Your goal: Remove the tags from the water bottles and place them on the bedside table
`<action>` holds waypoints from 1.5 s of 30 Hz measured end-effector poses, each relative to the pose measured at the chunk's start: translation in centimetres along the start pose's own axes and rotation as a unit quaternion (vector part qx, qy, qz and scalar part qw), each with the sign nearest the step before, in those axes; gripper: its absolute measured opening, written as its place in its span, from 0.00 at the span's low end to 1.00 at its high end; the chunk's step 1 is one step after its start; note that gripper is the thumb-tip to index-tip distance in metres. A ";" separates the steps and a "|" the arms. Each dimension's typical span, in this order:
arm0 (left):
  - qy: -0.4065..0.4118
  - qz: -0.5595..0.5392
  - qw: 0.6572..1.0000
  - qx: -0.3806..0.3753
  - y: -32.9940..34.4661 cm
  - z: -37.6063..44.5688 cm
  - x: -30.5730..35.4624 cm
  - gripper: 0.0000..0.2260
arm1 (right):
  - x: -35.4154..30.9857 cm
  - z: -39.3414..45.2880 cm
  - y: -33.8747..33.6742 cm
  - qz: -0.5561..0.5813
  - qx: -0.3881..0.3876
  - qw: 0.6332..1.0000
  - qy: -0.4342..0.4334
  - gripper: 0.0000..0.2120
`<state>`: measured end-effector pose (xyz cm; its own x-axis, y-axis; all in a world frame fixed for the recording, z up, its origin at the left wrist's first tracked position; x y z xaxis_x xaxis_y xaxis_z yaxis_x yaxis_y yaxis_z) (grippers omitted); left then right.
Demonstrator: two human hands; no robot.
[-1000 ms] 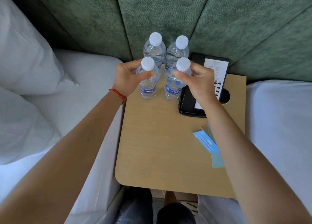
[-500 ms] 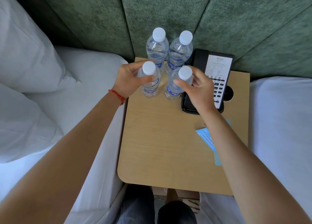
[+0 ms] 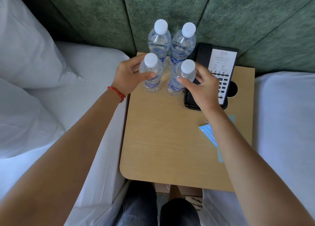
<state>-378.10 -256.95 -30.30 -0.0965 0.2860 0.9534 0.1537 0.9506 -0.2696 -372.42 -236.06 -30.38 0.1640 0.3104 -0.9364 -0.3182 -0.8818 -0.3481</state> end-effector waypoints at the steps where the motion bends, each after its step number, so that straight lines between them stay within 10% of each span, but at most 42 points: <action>1: 0.008 0.016 1.000 -0.016 -0.1 0.2 0.1 0.26 | 0.0 -0.1 0.1 -0.006 0.007 1.000 -0.005 0.25; 45: -0.006 -0.018 1.000 -0.010 2.0 0.8 -1.4 0.28 | 1.3 1.5 0.9 0.031 -0.024 0.997 0.064 0.33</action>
<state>-378.42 -255.30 -32.24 -0.1145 0.2532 0.9606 0.1693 0.9578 -0.2323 -373.92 -235.91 -32.00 0.2636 0.2101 -0.9415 -0.2870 -0.9147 -0.2845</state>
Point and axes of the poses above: each hand's wrist, its own z-axis towards the middle knuckle, its own y-axis out of the palm, x = y × z, the point moved 2 cm from there along z, towards the middle knuckle, and after that the axes turned 8 degrees about x, right-handed, at the moved point
